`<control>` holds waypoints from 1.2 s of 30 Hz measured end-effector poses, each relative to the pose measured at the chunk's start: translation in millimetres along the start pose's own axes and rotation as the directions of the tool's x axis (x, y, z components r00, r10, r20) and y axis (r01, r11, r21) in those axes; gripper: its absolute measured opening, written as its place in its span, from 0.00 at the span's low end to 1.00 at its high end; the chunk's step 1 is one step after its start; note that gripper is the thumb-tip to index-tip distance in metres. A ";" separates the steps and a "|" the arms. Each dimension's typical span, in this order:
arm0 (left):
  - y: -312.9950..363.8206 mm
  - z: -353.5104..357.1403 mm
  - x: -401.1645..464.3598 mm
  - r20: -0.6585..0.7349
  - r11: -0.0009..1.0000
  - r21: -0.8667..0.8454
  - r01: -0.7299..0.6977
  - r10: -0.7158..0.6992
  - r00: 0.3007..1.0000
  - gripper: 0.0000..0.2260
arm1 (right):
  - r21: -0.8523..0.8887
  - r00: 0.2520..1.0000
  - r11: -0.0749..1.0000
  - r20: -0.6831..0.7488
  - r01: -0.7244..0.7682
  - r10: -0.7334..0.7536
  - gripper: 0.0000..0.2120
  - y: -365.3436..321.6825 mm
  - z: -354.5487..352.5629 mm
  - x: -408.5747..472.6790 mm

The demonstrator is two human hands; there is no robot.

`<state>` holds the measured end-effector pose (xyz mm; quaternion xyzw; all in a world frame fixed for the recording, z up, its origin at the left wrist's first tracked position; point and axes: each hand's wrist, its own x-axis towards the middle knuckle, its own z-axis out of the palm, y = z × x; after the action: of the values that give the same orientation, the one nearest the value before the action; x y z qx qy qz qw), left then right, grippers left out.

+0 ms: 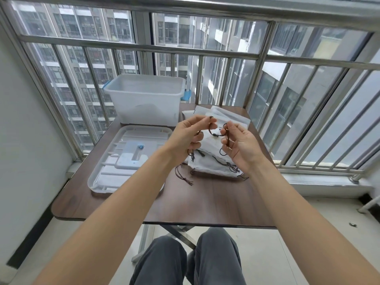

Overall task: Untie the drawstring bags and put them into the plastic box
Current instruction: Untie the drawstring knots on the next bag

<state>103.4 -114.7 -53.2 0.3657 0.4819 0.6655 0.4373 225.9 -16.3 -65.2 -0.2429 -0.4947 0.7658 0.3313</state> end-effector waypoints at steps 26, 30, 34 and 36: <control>-16.7 0.1 10.0 0.160 0.671 0.716 -0.193 0.111 0.981 0.09 | -0.214 0.996 0.976 0.084 -0.023 0.041 0.05 1.4 2.3 -0.5; -19.3 -1.5 8.5 0.094 0.740 0.657 -0.143 0.108 0.990 0.12 | -0.153 0.998 0.986 -0.004 -0.063 0.063 0.06 0.1 2.5 1.1; -21.5 -8.3 8.2 0.024 0.845 0.532 -0.063 0.059 0.998 0.08 | 0.069 0.995 0.993 0.022 -0.100 0.099 0.07 1.2 0.3 1.9; -22.0 -9.3 8.5 -0.013 0.826 0.556 -0.094 0.121 0.993 0.06 | 0.090 0.995 0.993 0.067 -0.083 0.077 0.07 3.1 -1.1 1.2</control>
<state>97.0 -106.4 -76.3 0.4870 0.6428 0.5296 0.2628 225.1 -15.7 -68.6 -0.2224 -0.4589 0.8079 0.2954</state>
